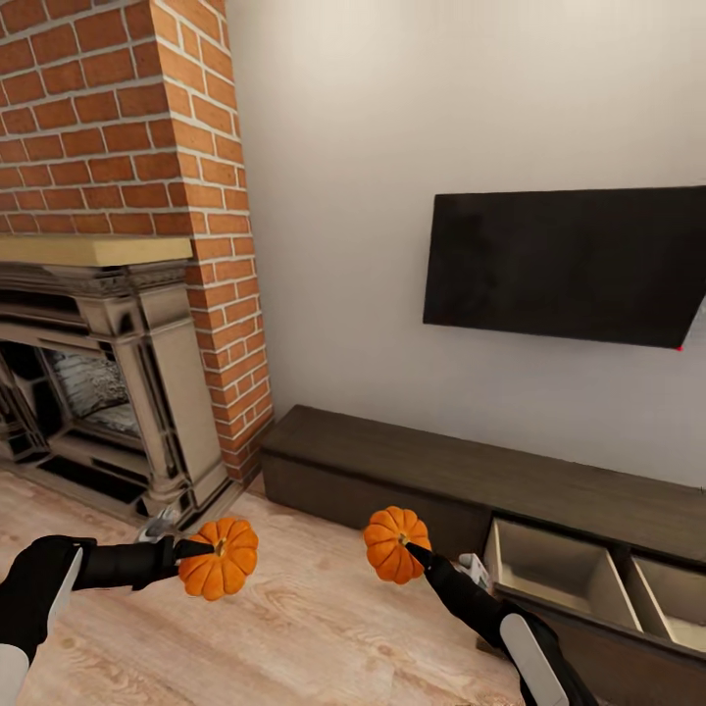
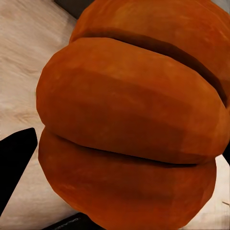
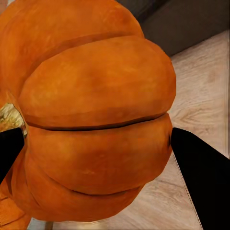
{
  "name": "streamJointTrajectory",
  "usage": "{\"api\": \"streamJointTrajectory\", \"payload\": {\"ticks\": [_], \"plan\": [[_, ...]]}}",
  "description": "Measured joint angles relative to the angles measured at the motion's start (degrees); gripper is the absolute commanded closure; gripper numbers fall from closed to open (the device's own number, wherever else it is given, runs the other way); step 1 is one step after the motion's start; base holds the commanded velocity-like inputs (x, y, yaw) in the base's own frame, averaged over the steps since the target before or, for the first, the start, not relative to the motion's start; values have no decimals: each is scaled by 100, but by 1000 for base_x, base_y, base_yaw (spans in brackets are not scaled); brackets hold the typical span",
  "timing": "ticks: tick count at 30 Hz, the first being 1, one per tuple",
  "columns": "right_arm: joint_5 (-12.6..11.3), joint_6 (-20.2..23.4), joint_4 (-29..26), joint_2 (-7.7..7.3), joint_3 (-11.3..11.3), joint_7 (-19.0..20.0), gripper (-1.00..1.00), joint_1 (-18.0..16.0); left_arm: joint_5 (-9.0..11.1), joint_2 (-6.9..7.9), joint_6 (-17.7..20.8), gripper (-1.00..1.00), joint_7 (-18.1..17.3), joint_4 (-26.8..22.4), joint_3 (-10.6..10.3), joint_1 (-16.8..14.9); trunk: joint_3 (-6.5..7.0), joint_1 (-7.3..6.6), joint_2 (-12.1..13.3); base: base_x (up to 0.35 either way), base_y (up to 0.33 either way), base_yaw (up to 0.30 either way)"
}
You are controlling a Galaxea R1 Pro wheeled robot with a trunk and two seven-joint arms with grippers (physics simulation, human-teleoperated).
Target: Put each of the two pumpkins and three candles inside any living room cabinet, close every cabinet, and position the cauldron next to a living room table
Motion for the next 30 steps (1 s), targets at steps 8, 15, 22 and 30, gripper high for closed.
{"api": "streamJointTrajectory", "payload": {"ticks": [8,15,22,30], "plan": [[31,15,-4,-7,18,-35,100,0,26,-6,6,100,248,0,5,-2,181,-176,321,0,0,-250],[25,34,-26,-36,-9,-8,100,0,21,-6,4,100,264,0,5,0,338,-329,602,0,0,-252],[21,67,-14,-45,-24,-22,100,1,10,-6,2,100,265,0,4,0,476,-483,883,0,0,-265],[-8,76,-9,-46,-26,-27,100,0,35,-9,13,100,264,0,7,0,564,-659,1203,0,0,-128]]}}
